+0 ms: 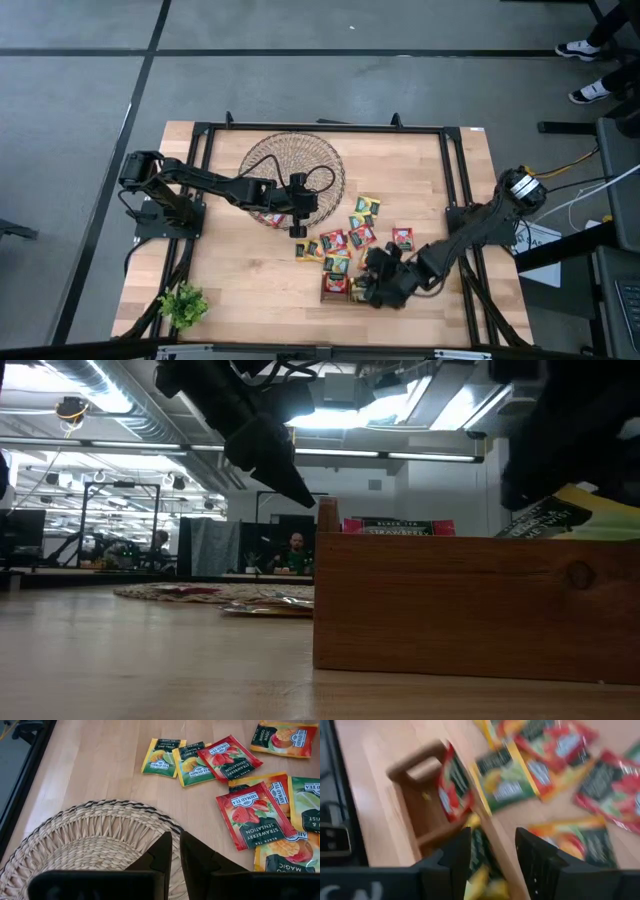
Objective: Pick & Place Tea
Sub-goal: Put the yellow tea bag into the middle section of the wooden organizer
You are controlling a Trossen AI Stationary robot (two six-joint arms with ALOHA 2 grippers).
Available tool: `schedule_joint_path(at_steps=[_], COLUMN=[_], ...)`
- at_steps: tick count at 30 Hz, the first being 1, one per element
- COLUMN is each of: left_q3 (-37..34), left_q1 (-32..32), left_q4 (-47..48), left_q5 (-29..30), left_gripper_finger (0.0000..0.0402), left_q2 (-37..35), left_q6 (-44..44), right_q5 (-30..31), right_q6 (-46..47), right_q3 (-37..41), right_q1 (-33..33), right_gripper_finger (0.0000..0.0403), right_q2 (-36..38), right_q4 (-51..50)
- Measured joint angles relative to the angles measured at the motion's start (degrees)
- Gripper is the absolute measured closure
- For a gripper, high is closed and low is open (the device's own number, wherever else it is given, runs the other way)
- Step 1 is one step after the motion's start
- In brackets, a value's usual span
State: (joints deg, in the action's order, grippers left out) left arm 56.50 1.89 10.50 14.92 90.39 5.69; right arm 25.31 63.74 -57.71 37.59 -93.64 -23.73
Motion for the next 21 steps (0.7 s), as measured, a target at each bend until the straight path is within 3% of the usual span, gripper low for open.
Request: schedule_joint_path(at_steps=[12,16,21], left_q3=[0.0,0.0,0.0], left_q1=[0.0,0.0,0.0], left_q4=[0.0,0.0,0.0], left_q5=[0.0,0.0,0.0], left_gripper_finger=[0.0366,0.0368,0.037], left_q2=[0.0,0.0,0.0], left_q6=[-0.4,-0.4,-0.4], right_q5=[-27.9,-29.8,-26.9], right_q6=[-4.0,-4.3,-4.4], right_q3=[0.0,0.0,0.0], right_q1=[-8.6,-9.2,-9.3], right_gripper_finger=[0.0246,0.0246,0.0246], right_q2=[5.2,5.1,5.0], right_q4=[-4.0,-4.0,-4.1])
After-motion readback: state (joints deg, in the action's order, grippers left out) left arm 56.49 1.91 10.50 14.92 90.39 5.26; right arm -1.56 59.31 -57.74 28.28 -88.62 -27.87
